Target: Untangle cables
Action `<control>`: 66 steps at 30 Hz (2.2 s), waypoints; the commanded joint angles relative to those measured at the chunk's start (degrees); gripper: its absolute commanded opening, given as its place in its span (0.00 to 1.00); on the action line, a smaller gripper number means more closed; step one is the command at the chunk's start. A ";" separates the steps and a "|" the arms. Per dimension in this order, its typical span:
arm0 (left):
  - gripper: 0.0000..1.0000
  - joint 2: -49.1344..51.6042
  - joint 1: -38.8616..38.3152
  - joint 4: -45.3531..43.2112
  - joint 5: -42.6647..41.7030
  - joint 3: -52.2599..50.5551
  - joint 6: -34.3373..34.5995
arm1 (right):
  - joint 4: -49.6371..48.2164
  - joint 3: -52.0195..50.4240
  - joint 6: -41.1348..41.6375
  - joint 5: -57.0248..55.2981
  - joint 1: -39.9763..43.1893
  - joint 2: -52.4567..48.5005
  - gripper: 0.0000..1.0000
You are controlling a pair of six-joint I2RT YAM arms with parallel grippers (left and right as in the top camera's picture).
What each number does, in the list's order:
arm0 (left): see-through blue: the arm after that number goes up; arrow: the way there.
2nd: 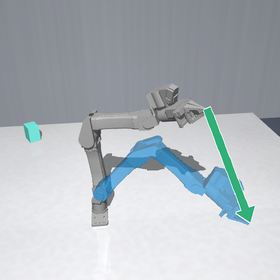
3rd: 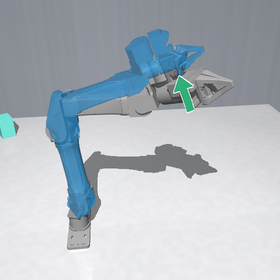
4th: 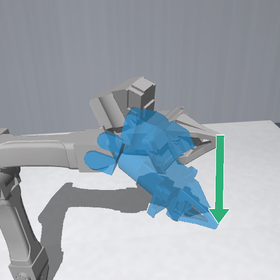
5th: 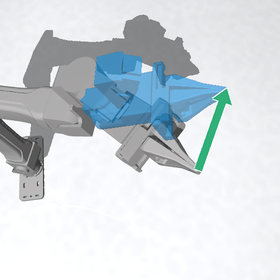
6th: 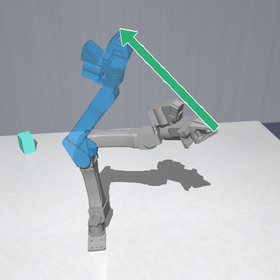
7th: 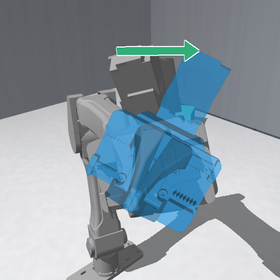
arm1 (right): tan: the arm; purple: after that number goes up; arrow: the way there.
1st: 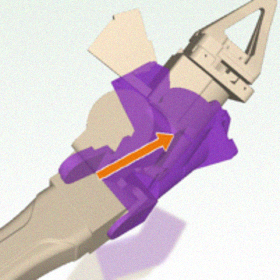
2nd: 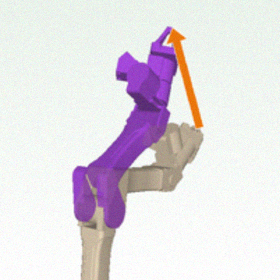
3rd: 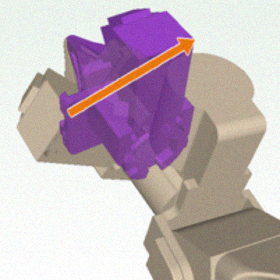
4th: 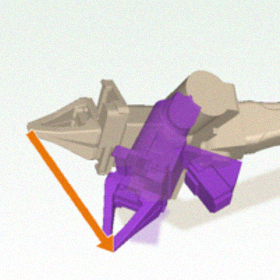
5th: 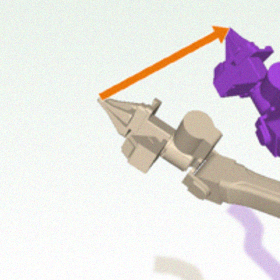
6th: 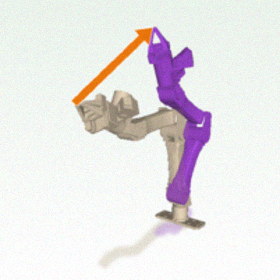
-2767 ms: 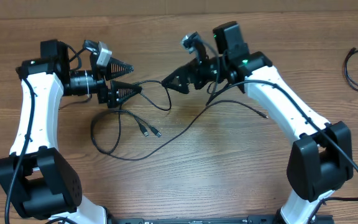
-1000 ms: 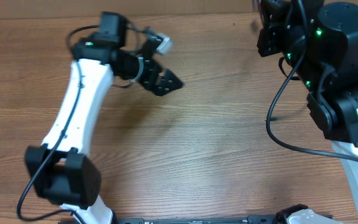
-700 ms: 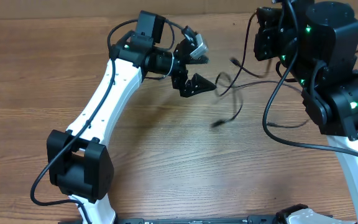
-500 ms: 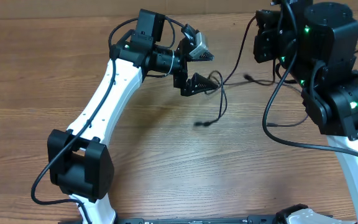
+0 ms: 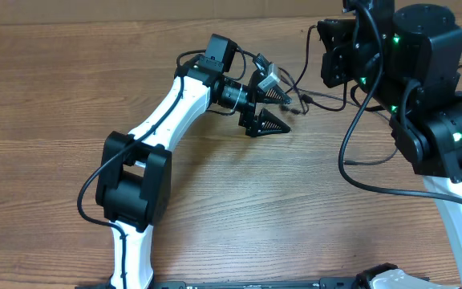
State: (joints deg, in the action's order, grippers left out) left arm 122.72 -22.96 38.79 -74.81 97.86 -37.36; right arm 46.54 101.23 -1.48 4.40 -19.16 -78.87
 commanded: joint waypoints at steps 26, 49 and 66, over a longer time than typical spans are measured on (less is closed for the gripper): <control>0.04 0.39 6.56 -9.03 21.51 0.87 23.63 | 10.43 0.42 -0.04 6.12 0.17 3.69 0.04; 0.96 0.39 -1.16 -0.37 17.68 0.87 7.72 | 10.40 0.42 1.46 6.14 0.15 3.65 0.04; 0.99 0.39 7.76 4.04 24.39 0.87 9.09 | 10.62 0.39 1.46 6.14 0.17 2.54 0.04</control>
State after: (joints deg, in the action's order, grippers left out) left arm 122.93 -15.90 40.75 -49.21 97.89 -25.82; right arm 57.21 101.23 -0.21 11.11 -19.16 -76.36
